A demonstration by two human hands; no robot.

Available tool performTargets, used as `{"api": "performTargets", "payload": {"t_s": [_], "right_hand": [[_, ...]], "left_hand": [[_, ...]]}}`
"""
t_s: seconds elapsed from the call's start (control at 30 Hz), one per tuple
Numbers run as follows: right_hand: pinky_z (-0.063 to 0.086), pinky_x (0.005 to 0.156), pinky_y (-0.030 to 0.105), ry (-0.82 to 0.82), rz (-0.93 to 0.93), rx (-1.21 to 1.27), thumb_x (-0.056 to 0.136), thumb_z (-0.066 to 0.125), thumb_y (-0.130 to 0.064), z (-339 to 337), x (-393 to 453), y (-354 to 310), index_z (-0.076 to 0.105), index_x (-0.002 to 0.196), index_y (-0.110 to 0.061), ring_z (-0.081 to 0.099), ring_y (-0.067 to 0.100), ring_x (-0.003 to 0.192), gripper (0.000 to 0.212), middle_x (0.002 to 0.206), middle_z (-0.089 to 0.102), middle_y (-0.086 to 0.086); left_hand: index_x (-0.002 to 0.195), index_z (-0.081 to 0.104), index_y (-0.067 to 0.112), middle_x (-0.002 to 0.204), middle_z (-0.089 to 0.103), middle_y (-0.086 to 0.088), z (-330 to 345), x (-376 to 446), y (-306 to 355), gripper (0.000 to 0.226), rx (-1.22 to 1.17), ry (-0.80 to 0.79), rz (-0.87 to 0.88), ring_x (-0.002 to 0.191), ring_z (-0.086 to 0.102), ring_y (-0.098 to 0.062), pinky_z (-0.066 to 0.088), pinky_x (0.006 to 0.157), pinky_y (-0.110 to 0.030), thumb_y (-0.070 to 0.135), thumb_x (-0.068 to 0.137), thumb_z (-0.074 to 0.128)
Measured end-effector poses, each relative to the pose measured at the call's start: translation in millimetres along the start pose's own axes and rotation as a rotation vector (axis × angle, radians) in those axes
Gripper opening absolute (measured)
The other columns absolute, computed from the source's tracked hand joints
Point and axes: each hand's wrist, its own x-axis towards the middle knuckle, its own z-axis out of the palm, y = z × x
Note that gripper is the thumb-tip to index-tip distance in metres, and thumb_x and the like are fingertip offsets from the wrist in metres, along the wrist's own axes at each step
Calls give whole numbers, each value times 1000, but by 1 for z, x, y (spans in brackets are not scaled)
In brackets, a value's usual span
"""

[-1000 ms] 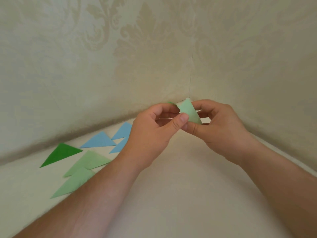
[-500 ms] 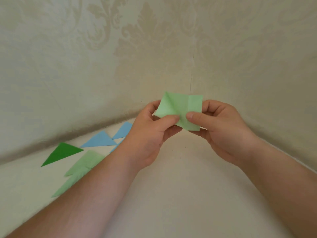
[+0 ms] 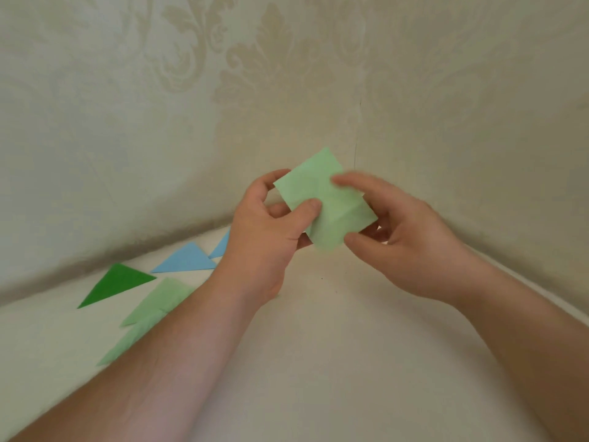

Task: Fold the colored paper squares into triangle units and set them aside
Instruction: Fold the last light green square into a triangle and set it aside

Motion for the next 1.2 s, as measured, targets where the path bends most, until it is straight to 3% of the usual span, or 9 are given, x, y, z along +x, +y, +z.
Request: {"api": "performTargets", "payload": {"t_s": [0.13, 0.2, 0.27, 0.37, 0.5, 0.63, 0.8, 1.03, 1.2], "right_hand": [[58, 75, 51, -66, 60, -63, 84, 56, 6, -2, -1, 4, 73, 106, -46, 68, 29, 78, 59, 99, 71, -8], [59, 78, 42, -68, 73, -43, 85, 54, 14, -5, 1, 5, 73, 104, -44, 71, 18, 82, 63, 98, 72, -9], [59, 82, 38, -69, 76, -24, 88, 61, 15, -8, 2, 6, 74, 101, -43, 72, 15, 86, 60, 97, 73, -12], [60, 90, 45, -73, 75, 44, 87, 76, 2, -8, 4, 9, 76, 100, -41, 73, 22, 94, 45, 102, 76, -10], [60, 91, 40, -72, 69, 88, 80, 83, -8, -8, 4, 9, 77, 98, -42, 75, 17, 92, 39, 100, 78, -11], [58, 95, 51, -49, 45, 162, 72, 80, -31, -8, 4, 9, 79, 97, -36, 74, 30, 96, 26, 99, 79, -1], [58, 90, 55, 10, 19, 220, 71, 81, -28, -6, 5, 12, 80, 88, -30, 74, 29, 90, 17, 93, 78, 3], [56, 85, 63, 17, -19, 188, 76, 82, -34, -4, 4, 13, 81, 91, -25, 70, 43, 94, 17, 98, 77, 11], [54, 69, 30, 132, 34, 354, 75, 81, -24, -1, 6, 5, 78, 79, -22, 66, 14, 71, 5, 78, 75, -2]], "left_hand": [[135, 53, 24, 100, 80, -6, -4, 1, 0, 51, 107, -13, 34, 93, 78, -24, 63, 74, -41, 2, 94, 71], [139, 52, 23, 99, 80, -5, -6, 1, 0, 53, 171, -55, 56, 92, 78, -23, 63, 72, -39, 3, 94, 71], [141, 52, 21, 102, 80, -6, -7, 0, 2, 52, 181, -103, 64, 92, 78, -25, 63, 73, -40, 2, 95, 70], [136, 56, 21, 105, 80, -7, -10, 1, 4, 47, 141, -150, 44, 94, 78, -25, 62, 72, -36, 3, 96, 69], [136, 61, 15, 111, 78, -12, -14, 4, 9, 42, 67, -218, -32, 98, 77, -25, 61, 73, -32, 4, 96, 67], [136, 61, 10, 117, 75, -17, -19, 6, 9, 45, -11, -284, -85, 107, 74, -30, 61, 84, -35, -4, 93, 65], [139, 59, 14, 115, 76, -14, -21, 8, 6, 57, -6, -312, -127, 104, 75, -25, 61, 84, -33, -14, 89, 64], [146, 52, 18, 119, 75, -16, -20, 6, 7, 67, -5, -348, -131, 113, 72, -27, 59, 93, -32, -18, 90, 60], [146, 51, 11, 128, 70, -20, -17, 4, 11, 62, -152, -373, -158, 115, 71, -29, 58, 96, -34, -19, 92, 55]]}}
